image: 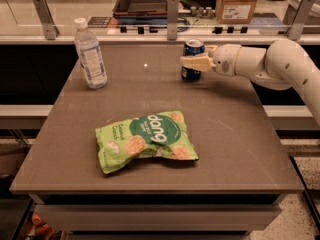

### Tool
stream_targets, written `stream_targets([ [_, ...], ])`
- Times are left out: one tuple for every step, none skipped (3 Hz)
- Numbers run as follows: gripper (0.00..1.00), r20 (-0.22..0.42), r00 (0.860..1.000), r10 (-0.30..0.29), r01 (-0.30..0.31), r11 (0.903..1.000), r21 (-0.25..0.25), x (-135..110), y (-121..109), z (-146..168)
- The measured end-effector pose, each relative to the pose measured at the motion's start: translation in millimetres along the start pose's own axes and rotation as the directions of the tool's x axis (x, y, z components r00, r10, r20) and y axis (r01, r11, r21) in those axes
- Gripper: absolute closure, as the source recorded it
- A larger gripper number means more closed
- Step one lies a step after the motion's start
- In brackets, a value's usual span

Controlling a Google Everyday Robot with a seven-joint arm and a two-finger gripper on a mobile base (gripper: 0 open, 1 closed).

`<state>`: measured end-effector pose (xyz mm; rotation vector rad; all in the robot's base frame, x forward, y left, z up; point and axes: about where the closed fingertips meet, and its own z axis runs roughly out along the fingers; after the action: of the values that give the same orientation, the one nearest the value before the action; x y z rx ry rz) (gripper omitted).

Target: Knock pepsi can over

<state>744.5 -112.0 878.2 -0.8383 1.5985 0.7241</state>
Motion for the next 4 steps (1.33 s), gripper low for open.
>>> stream_targets([
  [1.0, -0.01, 1.0, -0.004, 0.004, 1.0, -0.003, -3.8, 0.2, 2.8],
  [1.0, -0.068, 0.997, -0.024, 0.025, 0.9997, 0.001, -19.6, -4.7, 1.3],
  [1.0, -0.159, 0.986, -0.05, 0.053, 0.9985, 0.012, -40.0, -9.4, -4.3],
  [1.0, -0.25, 0.967, -0.056, 0.065, 0.9974, 0.03, -46.6, -11.6, -12.5],
])
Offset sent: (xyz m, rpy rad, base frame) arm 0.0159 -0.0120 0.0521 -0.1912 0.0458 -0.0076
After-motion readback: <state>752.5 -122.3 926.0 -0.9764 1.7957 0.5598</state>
